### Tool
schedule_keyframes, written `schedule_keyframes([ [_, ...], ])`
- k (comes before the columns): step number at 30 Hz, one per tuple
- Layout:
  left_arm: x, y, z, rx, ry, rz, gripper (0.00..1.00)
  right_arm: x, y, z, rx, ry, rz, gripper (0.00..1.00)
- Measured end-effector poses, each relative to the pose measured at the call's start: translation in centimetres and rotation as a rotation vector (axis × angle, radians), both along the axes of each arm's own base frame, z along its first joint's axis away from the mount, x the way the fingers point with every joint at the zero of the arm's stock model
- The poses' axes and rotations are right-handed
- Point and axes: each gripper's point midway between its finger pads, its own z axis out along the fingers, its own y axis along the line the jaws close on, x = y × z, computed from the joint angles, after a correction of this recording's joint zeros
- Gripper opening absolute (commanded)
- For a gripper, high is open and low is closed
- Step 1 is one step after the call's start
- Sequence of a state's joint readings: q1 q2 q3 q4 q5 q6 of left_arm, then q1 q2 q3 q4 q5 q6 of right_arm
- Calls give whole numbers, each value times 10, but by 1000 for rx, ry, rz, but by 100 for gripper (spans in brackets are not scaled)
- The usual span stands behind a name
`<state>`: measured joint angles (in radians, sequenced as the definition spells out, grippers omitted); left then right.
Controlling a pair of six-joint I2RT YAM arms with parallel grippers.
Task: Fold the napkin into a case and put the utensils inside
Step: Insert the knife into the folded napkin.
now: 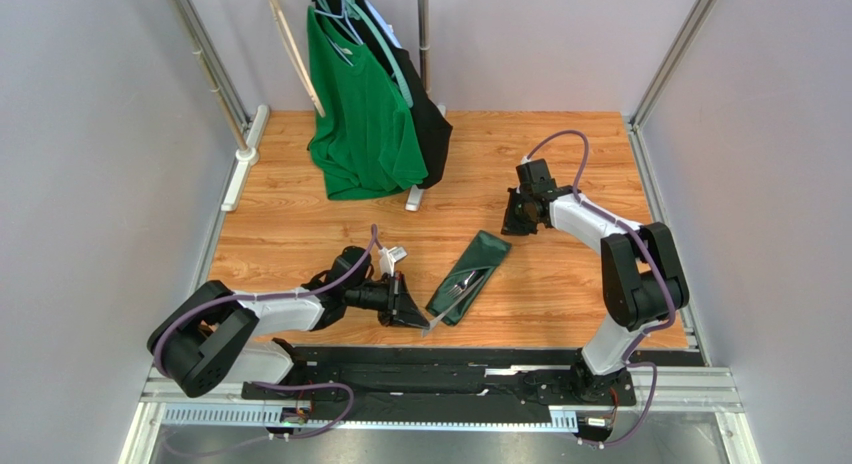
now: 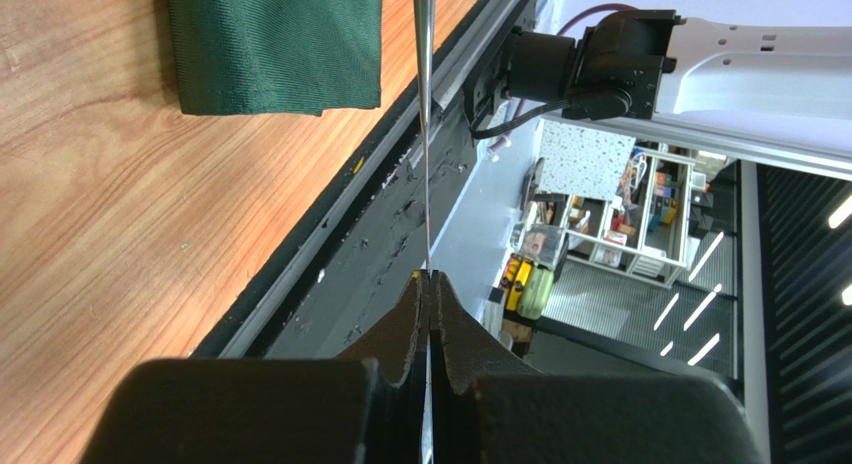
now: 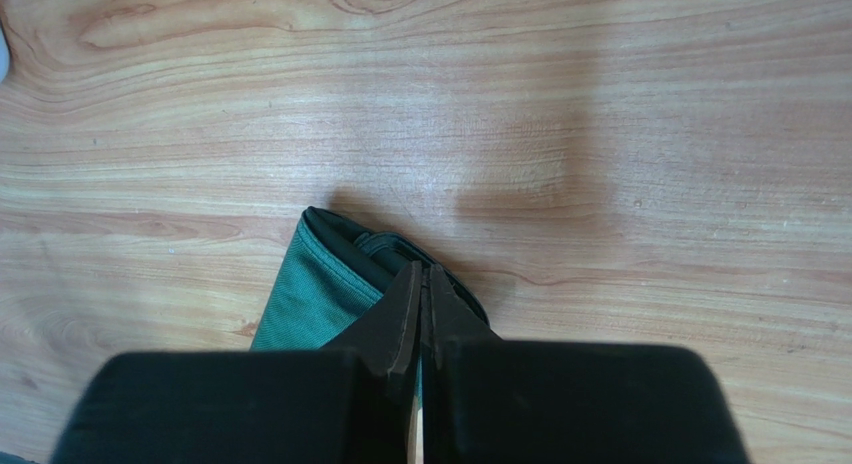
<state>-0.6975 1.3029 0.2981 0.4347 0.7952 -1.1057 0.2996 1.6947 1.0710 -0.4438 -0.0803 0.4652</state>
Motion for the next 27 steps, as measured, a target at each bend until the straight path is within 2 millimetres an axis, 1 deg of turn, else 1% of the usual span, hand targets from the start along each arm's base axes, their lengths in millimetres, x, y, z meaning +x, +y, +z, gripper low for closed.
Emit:
schedule_keyframes([
  [8,3,-3,-8,12,31,13,0,3,1,-11,-10,14,9,0],
  [15,9,-6,-12,17,38,28,0,4,0,-17,-17,25,16,0],
  [22,22,-16,-13,23,34,41,0,4,0,-30,-16,52,18,0],
  [27,32,-24,-17,31,39,44,0,5,3,-29,-2,51,21,0],
])
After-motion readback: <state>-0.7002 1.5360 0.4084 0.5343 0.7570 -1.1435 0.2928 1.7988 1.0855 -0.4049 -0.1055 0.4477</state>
